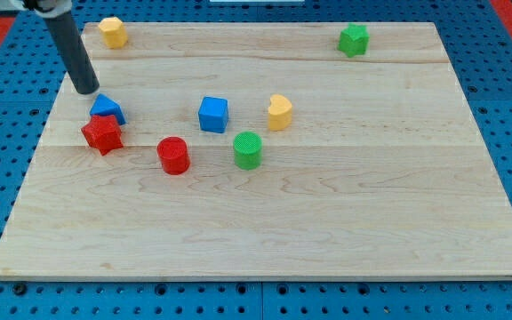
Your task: Move the yellow hexagon vertically above the red circle
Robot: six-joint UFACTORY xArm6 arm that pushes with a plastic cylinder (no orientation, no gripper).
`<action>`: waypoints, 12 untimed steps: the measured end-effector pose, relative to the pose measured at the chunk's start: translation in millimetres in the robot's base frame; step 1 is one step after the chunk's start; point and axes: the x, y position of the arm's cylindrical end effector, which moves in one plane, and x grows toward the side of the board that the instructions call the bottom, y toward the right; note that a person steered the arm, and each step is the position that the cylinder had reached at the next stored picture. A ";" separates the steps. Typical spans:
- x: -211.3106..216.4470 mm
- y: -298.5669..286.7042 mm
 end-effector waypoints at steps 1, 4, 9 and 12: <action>-58.6 -14.9; -99.0 72.6; -50.4 139.0; -83.1 175.7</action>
